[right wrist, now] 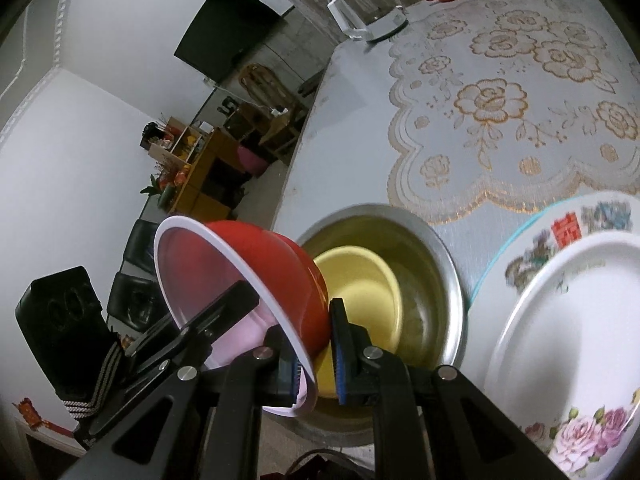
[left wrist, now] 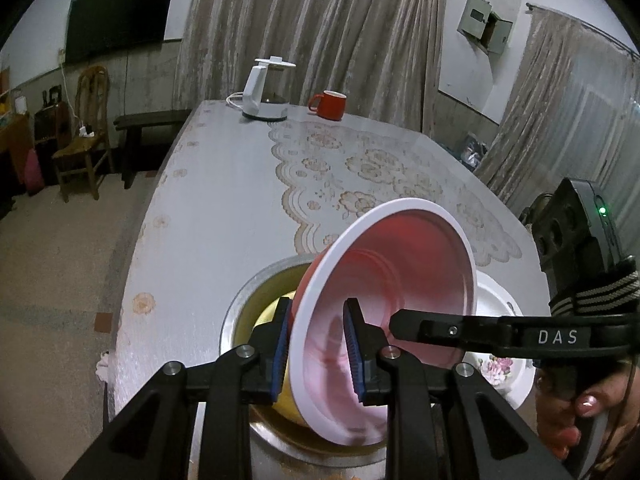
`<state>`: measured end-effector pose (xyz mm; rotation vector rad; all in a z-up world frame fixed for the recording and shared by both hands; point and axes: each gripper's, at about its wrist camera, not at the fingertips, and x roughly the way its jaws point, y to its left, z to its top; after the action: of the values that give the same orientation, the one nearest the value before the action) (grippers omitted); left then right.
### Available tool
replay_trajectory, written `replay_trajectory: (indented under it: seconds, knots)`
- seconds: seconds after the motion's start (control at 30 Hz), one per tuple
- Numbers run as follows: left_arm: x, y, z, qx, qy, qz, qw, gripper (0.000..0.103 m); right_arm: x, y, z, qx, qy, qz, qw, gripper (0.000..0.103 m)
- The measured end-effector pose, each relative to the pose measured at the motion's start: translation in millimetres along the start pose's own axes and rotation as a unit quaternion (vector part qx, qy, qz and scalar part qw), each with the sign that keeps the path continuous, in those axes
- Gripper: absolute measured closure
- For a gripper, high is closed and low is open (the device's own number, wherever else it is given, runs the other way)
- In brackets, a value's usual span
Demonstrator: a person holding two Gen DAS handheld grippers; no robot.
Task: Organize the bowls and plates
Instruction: 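Lift the red bowl with the right tool and carry it over the steel basin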
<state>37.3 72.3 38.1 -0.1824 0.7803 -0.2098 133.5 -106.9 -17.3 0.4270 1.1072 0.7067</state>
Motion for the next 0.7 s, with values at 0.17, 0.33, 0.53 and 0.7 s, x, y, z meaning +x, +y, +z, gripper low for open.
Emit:
replay_trajectory:
  seconds: [0.17,0.33,0.53,0.7]
  knots:
    - [1,1,-9,-0.002,0.008,-0.003,1.0,0.078,1,0,-8,-0.007,0.001,-0.013,1.0,0.09]
    - [2,4,-15,-0.006,0.015,-0.006,0.9999,0.078,2,1,-15,-0.01,0.006,-0.018,1.0,0.09]
    - [15,10,-21,-0.008,0.038,-0.006,0.9992,0.078,10,-1,-20,-0.009,0.021,-0.019,1.0,0.088]
    - [24,11,-23,-0.004,0.053,-0.007,0.9986,0.078,14,-6,-23,0.002,0.028,-0.027,0.999,0.088]
